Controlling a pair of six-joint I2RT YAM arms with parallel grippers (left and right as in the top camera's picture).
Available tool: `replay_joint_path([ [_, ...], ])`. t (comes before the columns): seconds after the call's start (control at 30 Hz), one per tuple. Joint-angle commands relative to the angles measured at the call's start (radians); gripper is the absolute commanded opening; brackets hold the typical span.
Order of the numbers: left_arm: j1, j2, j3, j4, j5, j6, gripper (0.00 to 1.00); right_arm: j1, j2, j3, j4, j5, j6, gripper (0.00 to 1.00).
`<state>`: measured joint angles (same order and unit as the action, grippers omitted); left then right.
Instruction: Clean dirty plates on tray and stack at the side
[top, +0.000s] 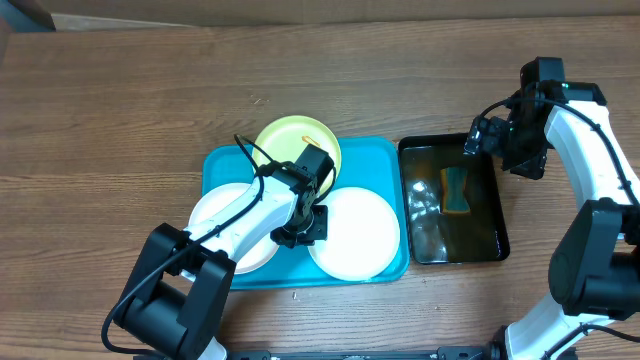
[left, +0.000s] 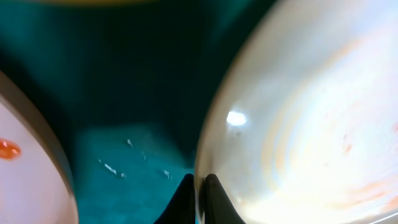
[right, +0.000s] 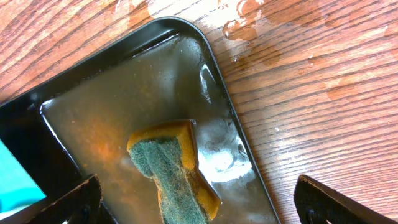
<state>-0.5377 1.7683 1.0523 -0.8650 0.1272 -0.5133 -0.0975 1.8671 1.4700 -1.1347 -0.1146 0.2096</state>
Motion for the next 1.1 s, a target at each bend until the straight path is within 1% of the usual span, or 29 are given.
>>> replay_joint_path([
  [0.0,0.002,-0.004,0.031,-0.037,0.006,0.054,0.04,-0.001,-0.023,0.016,0.003,0.012,0.003,1.0],
  [0.37,0.054,-0.036,0.229,-0.188,-0.007,0.155,0.04,-0.001,-0.023,0.016,0.003,0.012,0.003,1.0],
  [0.73,0.079,-0.036,0.43,-0.297,-0.007,0.171,0.04,-0.001,-0.023,0.016,0.003,0.012,0.003,1.0],
  [0.83,0.077,-0.036,0.49,-0.301,-0.007,0.17,0.04,-0.001,-0.023,0.016,0.003,0.012,0.003,1.0],
  [0.93,0.051,-0.036,0.528,-0.273,-0.018,0.17,0.04,-0.001,-0.023,0.016,0.003,0.012,0.003,1.0],
  [1.0,0.022,-0.036,0.534,-0.238,-0.061,0.169,0.04,-0.001,-0.023,0.016,0.003,0.012,0.003,1.0],
  [1.07,-0.022,-0.036,0.534,-0.205,-0.14,0.168,0.04,-0.001,-0.023,0.016,0.003,0.012,0.003,1.0],
])
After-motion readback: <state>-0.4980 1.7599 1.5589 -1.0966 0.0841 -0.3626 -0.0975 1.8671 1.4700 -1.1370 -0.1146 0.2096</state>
